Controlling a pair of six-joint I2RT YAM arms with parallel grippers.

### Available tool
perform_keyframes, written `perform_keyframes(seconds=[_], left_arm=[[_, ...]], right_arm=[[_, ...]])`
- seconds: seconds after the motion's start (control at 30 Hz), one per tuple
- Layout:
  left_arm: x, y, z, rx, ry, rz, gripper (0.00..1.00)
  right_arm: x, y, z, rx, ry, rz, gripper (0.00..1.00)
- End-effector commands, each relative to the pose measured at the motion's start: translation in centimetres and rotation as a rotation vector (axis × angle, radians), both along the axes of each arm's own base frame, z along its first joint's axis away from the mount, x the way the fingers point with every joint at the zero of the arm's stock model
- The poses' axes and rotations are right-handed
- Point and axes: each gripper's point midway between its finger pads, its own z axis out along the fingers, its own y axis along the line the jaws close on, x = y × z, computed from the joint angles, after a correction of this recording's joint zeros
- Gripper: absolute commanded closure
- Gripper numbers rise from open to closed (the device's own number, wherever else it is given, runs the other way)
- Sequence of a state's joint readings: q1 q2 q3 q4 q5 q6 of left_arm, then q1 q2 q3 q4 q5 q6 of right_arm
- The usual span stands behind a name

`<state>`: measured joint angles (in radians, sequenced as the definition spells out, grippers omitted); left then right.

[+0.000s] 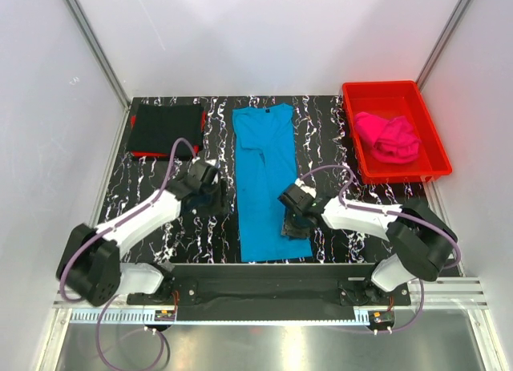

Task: Fold and stack the t-shirts
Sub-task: Fold the tshirt

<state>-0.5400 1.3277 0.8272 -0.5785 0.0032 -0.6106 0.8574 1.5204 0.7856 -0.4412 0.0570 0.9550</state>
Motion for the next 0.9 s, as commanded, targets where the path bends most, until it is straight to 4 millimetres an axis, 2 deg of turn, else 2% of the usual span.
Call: perform_keyframes(seconds=[0.0,0.07,0.1,0.23,0.43,0.5,0.6,0.73,0.87], left_arm=[[-1.8,-3.4,1.9,-0.238,-0.017,-0.086,0.38],[-3.3,-4.1,1.1,-0.259,0.021,-0.086,0.38],[-4.0,-3.9,0.2,-0.250,0.035,-0.081,0.38],[-6.3,-5.0,-1.8,-0.310,0.112,-0.076,0.39],[-8.1,-5.8,-3.1,-0.319,0.146,-0.105,0.38],[-8.6,-6.1,-3.5,-0.323,0.160,-0.108,0.38],[-9.5,-6.2,-4.4,-0.311,0.181,-0.110,0.38],[-10.3,-6.7,-5.3,-0.327,0.212,-0.102,0.40],[-10.4,-5.7,-6.6,-0.249,0.220,-0.069,0.42]], right_arm=[[0.0,1.2,1.5,0.034,0.018,-0.026,0.60],[0.2,0.9,2.6,0.024,-0.014,0.012,0.57],[0.2,0.7,4.0,0.030,-0.035,0.020,0.55],[-0.3,-0.6,5.9,0.024,-0.067,0.046,0.49],[-3.1,-3.5,4.8,0.026,-0.026,0.050,0.48],[-3.4,-5.6,4.0,0.017,-0.004,0.009,0.48],[-3.7,-7.5,3.6,0.061,0.033,-0.045,0.57],[-4.0,-7.4,4.1,0.105,0.027,-0.041,0.65],[-3.6,-6.4,5.1,0.152,-0.004,0.019,0.68]])
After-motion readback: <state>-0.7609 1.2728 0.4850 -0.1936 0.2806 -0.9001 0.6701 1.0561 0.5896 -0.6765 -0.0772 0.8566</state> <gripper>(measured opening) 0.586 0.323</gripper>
